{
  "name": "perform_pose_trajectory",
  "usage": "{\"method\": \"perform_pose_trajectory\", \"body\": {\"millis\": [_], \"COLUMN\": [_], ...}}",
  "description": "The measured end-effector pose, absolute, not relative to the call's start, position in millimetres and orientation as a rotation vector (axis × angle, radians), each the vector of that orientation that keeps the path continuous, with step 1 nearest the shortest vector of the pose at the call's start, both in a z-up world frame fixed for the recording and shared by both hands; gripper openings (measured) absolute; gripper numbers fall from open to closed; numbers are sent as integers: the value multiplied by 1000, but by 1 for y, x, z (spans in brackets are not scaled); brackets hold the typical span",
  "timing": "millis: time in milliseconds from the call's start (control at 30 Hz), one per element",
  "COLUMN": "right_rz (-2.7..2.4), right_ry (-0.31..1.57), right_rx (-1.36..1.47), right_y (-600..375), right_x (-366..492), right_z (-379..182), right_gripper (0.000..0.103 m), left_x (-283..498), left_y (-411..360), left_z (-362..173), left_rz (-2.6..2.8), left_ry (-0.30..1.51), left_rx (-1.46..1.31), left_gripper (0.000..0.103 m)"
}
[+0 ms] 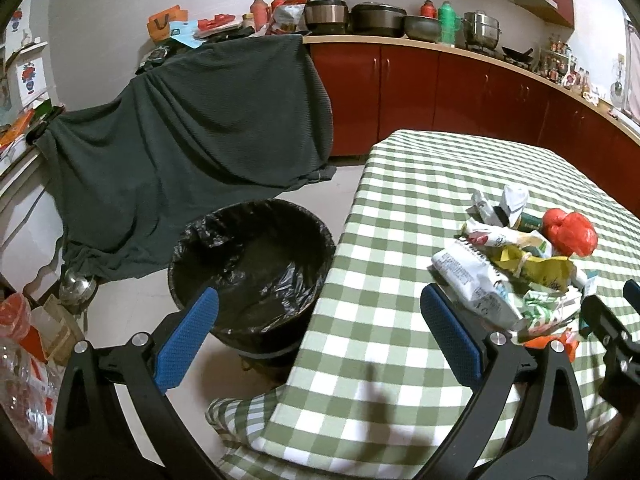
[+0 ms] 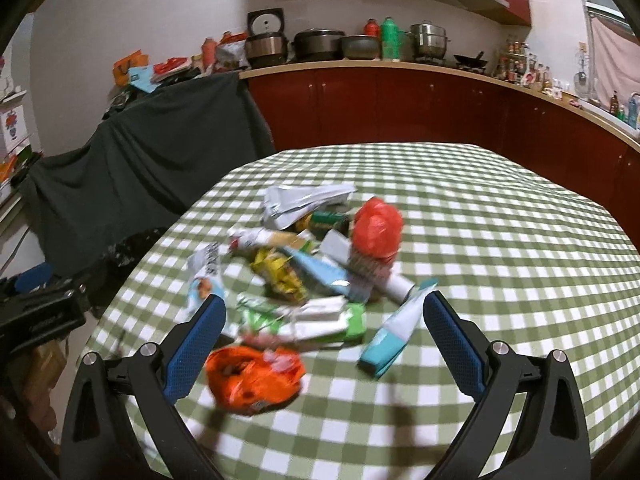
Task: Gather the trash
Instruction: 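Lower the right gripper onto the orange plastic bag and close it, then grasp the white printed snack packet with the left gripper while the right holds the orange bag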
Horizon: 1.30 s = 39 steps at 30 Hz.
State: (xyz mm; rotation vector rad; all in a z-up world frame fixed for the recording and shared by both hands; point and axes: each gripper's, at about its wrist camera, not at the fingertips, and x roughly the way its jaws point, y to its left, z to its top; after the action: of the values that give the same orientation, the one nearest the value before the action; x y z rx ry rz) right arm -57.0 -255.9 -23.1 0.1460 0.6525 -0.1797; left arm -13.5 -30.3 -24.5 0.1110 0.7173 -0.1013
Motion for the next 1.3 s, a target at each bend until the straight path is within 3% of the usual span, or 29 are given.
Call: {"method": "perform_pose_trajectory", "body": {"millis": [567, 600, 667, 700, 733, 1300], "right_rz": [-107, -109, -110, -114, -115, -125], "right_ry": [714, 715, 720, 730, 740, 660], "right_rx": [59, 52, 47, 45, 48, 48], "right_y": [-215, -214, -213, -213, -214, -223], "right_x": [-63, -63, -62, -61, -60, -82], "right_z": [-50, -52, -54, -55, -57, -34], "right_gripper": [94, 92, 76, 63, 61, 55], "left_x": [-34, -34, -35, -35, -36, -43], "left_y": [-2, -2, -3, -3, -3, -19], "left_z": [-32, -32, -32, -31, -31, -30], "left_rz": [-75, -77, -80, -82, -84, -121], "left_ry": [730, 729, 730, 730, 729, 725], "left_rx": [101, 98, 94, 94, 95, 101], "left_gripper": [98, 98, 98, 98, 98, 98]}}
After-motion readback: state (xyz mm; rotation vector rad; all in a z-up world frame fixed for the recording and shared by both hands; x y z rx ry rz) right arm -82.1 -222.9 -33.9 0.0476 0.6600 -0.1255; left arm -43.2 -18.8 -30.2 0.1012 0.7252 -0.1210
